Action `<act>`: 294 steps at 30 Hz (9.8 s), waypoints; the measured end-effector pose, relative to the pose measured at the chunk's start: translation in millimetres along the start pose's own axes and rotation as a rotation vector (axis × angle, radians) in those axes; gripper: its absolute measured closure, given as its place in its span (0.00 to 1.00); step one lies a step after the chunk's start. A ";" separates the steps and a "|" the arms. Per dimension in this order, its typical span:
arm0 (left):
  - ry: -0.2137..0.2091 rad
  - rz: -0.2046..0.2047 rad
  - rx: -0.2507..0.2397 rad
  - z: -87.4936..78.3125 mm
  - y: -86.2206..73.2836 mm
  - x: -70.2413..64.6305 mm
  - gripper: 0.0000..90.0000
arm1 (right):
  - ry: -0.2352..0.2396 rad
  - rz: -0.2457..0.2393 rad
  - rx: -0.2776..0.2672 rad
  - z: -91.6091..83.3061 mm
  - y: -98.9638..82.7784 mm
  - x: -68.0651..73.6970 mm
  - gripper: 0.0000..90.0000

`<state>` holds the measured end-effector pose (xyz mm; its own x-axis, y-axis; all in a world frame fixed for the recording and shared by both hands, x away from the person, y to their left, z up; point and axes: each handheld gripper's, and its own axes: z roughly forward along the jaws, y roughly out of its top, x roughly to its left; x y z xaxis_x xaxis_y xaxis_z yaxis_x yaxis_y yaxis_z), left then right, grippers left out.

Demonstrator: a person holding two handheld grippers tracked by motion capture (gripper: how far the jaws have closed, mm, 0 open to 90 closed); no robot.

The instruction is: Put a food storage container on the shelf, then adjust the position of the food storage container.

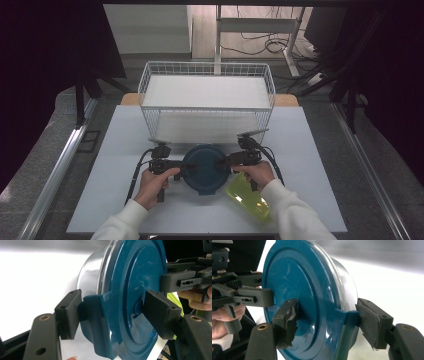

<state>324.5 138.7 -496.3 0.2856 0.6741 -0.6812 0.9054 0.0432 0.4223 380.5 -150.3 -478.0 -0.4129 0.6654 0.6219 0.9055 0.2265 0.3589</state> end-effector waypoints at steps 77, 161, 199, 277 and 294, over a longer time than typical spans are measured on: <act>0.024 0.237 -0.137 -71.4 42.9 -89.5 0.39 | -0.002 -0.187 -0.261 -89.0 12.5 71.0 0.40; -0.015 0.290 -0.259 -108.6 183.2 -118.1 0.41 | -0.007 -0.280 -0.341 -151.4 151.4 104.3 0.42; -0.095 0.008 -0.221 -61.5 233.8 -47.4 0.40 | -0.001 0.026 -0.321 -101.3 205.3 47.9 0.38; 0.219 0.425 -0.193 -78.6 -38.0 -24.8 0.23 | -0.288 -0.432 -0.319 -127.8 -82.2 15.8 0.28; 0.200 0.417 -0.147 -67.9 -44.0 -22.2 0.22 | -0.305 -0.388 -0.330 -130.3 -106.6 -0.7 0.39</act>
<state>257.0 172.0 -459.2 0.5358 0.7840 -0.3135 0.6685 -0.1671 0.7247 271.4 -267.6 -426.0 -0.6169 0.7633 0.1917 0.5954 0.2934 0.7479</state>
